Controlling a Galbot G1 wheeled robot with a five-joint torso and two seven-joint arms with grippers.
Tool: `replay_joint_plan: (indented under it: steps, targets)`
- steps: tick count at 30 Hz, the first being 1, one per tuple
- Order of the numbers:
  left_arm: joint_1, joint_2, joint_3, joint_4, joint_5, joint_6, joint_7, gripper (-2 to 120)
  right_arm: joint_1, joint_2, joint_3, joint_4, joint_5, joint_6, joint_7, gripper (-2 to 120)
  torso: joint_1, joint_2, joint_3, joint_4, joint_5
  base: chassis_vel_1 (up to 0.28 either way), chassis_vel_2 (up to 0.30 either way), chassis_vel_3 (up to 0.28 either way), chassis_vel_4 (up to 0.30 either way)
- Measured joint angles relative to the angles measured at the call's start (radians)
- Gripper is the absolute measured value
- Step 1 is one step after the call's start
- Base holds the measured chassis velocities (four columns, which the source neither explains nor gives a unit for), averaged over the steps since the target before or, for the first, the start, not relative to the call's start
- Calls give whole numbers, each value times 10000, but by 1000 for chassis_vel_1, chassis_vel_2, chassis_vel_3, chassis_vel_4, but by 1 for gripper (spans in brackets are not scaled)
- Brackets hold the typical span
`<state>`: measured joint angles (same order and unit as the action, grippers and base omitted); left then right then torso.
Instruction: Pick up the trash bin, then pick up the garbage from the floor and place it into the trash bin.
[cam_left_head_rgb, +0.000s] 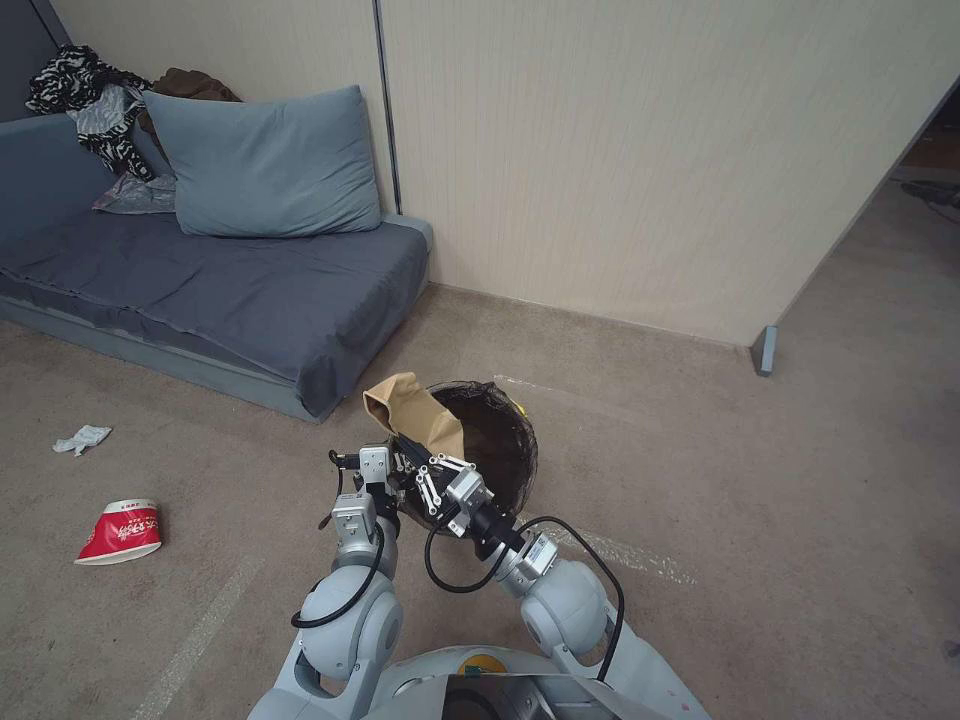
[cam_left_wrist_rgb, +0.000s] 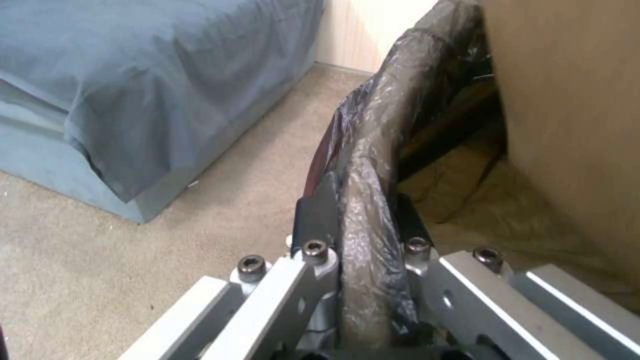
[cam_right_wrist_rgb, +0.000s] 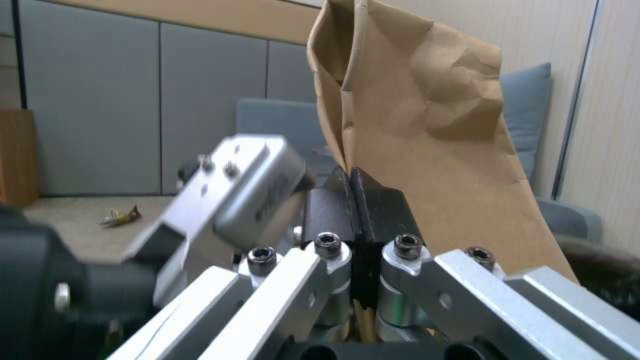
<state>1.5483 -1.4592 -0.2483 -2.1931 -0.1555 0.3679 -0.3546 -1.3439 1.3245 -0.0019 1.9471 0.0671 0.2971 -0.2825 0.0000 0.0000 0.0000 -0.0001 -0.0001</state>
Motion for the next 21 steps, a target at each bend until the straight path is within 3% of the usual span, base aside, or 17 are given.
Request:
replay_joint_plan:
  steps: [16,19,21]
  targets:
    - [-3,1,6,0,-6,-1,0,3,-141,44,56,-263,-128,211,-1,-2,0,0,0,0,0,0,0,0,0]
    - [-6,2,6,0,-12,-1,0,3,-163,51,76,-320,-141,254,0,3,0,0,0,0,1,0,0,0,0]
    - [-17,6,4,-16,-23,-1,0,3,-187,68,105,-426,-182,313,0,19,0,0,0,0,1,0,0,0,0]
